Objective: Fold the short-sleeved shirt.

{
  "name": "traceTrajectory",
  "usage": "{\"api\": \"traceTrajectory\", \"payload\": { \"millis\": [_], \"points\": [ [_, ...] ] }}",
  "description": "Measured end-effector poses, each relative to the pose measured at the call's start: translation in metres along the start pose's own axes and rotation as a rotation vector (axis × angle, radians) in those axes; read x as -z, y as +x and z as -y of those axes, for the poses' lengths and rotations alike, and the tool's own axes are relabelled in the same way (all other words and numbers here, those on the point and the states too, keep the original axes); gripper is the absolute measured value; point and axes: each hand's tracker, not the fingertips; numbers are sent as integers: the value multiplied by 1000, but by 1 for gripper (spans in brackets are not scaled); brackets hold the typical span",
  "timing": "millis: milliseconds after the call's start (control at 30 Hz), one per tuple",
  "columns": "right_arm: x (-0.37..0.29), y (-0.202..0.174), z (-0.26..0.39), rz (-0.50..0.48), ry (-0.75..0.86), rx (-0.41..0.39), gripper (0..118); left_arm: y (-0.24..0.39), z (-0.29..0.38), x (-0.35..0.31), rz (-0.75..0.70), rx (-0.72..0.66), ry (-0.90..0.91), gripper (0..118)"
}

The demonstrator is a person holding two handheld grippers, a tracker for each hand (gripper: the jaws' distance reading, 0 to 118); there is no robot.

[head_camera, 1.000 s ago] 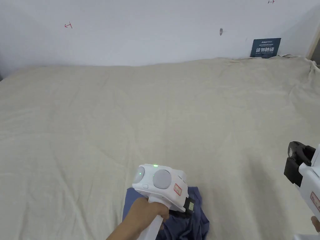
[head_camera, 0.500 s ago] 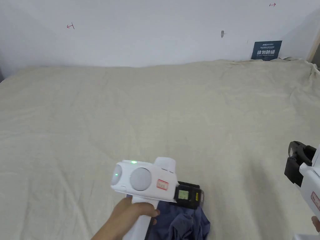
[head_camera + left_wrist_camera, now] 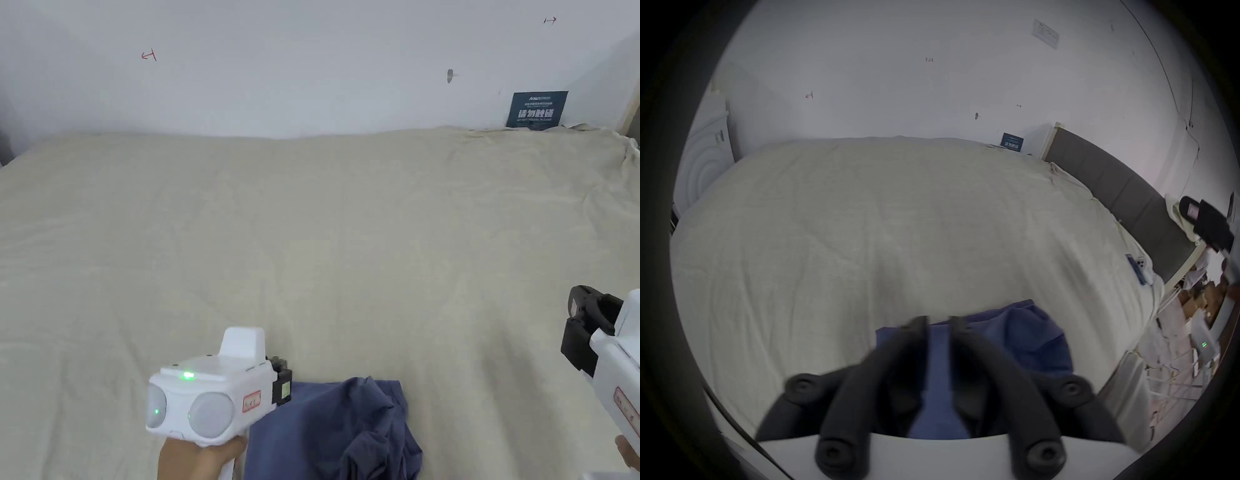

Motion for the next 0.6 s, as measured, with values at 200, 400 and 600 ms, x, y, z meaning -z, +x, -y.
{"api": "traceTrajectory", "payload": {
  "millis": [200, 400, 600],
  "points": [
    [-1, 3, 2, 8, -6, 1, 0, 9, 27, 12, 14, 15, 12, 0],
    [-2, 7, 4, 15, -14, 4, 0, 31, 48, 33, 75, 29, -11, 0],
    [-4, 14, 4, 28, -23, 6, 0, 64, 58, 52, 137, 36, -29, 0]
  ]
}}
